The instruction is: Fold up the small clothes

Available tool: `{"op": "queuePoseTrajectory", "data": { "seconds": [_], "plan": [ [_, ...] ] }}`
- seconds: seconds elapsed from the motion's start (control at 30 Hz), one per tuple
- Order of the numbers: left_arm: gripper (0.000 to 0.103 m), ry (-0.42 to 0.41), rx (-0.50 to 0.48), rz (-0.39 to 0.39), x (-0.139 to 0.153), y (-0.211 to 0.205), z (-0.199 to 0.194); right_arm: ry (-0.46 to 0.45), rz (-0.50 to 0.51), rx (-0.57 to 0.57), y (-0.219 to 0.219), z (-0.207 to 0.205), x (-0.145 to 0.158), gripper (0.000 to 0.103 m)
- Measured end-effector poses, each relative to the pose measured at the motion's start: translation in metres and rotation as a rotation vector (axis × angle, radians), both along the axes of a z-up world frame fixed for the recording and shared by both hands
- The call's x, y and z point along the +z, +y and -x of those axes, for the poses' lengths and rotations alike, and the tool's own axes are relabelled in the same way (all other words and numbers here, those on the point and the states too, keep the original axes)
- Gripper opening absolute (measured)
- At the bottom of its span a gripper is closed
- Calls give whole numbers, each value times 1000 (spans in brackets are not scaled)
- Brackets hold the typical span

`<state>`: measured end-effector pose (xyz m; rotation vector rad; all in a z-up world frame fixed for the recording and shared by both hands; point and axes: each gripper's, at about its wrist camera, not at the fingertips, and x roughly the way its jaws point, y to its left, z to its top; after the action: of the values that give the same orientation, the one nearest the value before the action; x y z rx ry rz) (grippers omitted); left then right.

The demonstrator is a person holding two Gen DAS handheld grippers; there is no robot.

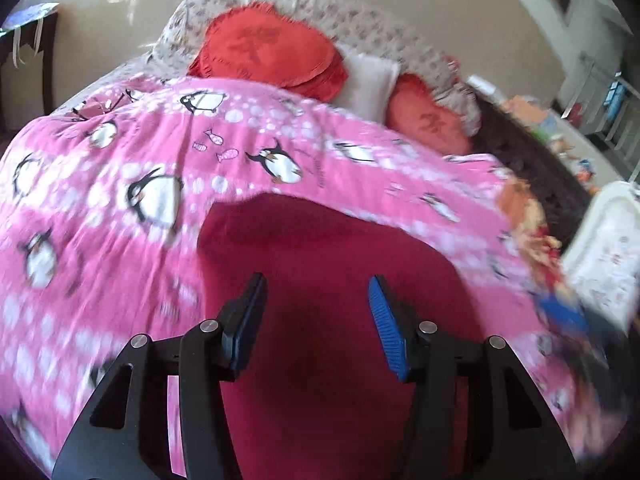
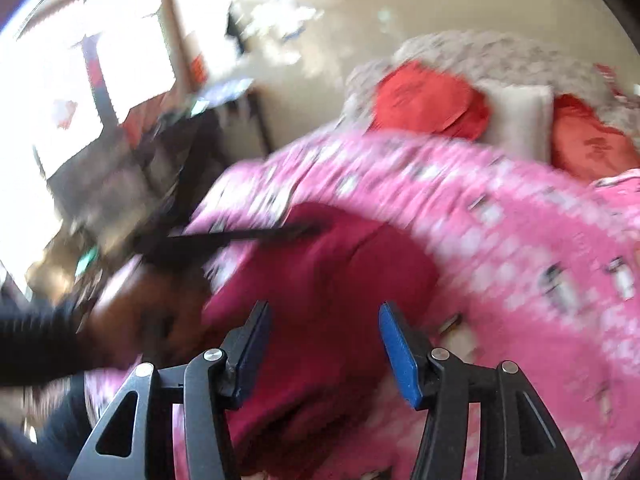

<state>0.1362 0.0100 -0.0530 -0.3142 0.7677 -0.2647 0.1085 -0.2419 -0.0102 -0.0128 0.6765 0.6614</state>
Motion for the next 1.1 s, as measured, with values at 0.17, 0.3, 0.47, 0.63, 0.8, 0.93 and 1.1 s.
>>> {"op": "queuePoseTrajectory", "data": {
  "seconds": [0.17, 0.3, 0.47, 0.63, 0.8, 0.93, 1.1],
  "plan": [
    [53, 9, -56, -6, -23, -16, 38, 15, 109, -32, 38, -45, -2, 20],
    [53, -63, -40, -92, -39, -31, 46, 106, 229, -62, 75, -80, -43, 15],
    [54, -82, -38, -114, -39, -36, 47, 54, 193, -83, 62, -77, -81, 12],
    [77, -94, -105, -38, -38, -32, 46, 19, 239, -81, 67, -73, -79, 13],
    [89, -83, -137, 14, -33, -35, 45, 141, 205, -52, 62, -78, -69, 16],
    [89, 0, -154, 14, -19, -34, 51, 194, 229, -97, 51, -58, -48, 18],
    [89, 1, -139, 18, -8, -26, 86, 116, 147, -8, 57, -2, -18, 19]
  ]
}}
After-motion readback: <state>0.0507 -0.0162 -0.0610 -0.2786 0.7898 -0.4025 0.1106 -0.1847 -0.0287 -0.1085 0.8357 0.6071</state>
